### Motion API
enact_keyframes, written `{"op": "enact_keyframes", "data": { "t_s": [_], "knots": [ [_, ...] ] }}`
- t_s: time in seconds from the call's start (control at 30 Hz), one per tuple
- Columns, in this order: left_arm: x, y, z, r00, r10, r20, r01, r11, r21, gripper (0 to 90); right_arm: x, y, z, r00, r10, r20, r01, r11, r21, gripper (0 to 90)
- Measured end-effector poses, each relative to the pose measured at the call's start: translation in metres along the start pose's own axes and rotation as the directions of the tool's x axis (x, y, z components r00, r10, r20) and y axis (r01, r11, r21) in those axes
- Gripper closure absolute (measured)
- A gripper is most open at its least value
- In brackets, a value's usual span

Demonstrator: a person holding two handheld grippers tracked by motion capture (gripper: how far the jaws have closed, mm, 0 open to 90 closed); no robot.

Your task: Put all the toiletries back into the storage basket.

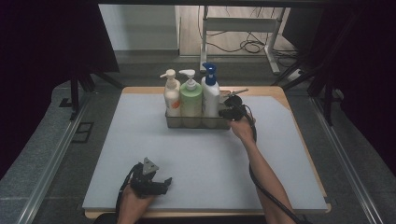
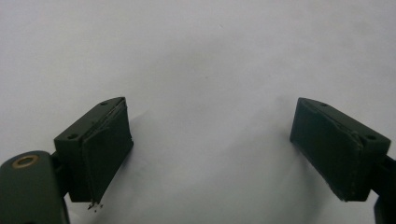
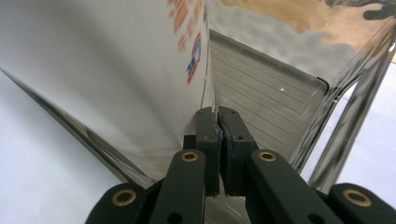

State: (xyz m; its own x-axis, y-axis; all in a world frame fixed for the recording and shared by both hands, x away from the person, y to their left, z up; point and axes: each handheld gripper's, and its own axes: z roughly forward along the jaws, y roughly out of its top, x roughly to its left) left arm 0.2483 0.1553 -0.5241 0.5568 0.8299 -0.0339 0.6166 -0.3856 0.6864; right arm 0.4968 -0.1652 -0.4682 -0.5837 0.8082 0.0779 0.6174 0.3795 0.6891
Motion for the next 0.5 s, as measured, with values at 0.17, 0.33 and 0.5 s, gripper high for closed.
{"op": "enact_keyframes", "data": {
  "t_s": [0.17,0.33,0.5],
  "knots": [
    [0.0000,0.0000,0.0000,1.0000,0.000,0.000,0.000,1.0000,0.001,11.9,0.0001,-0.0019,0.0019,1.0000,0.001,-0.001,-0.001,1.000,0.006,87.1],
    [0.0000,0.0001,0.0000,1.0000,0.000,0.000,0.000,1.0000,0.001,11.9,0.0014,-0.0023,0.0015,1.0000,-0.001,-0.004,0.001,1.000,0.010,87.2],
    [0.0001,0.0001,0.0000,1.0000,0.001,0.000,-0.001,1.0000,0.001,11.9,0.0046,-0.0019,-0.0002,0.9998,-0.008,-0.018,0.008,1.000,0.005,87.5]
  ]
}}
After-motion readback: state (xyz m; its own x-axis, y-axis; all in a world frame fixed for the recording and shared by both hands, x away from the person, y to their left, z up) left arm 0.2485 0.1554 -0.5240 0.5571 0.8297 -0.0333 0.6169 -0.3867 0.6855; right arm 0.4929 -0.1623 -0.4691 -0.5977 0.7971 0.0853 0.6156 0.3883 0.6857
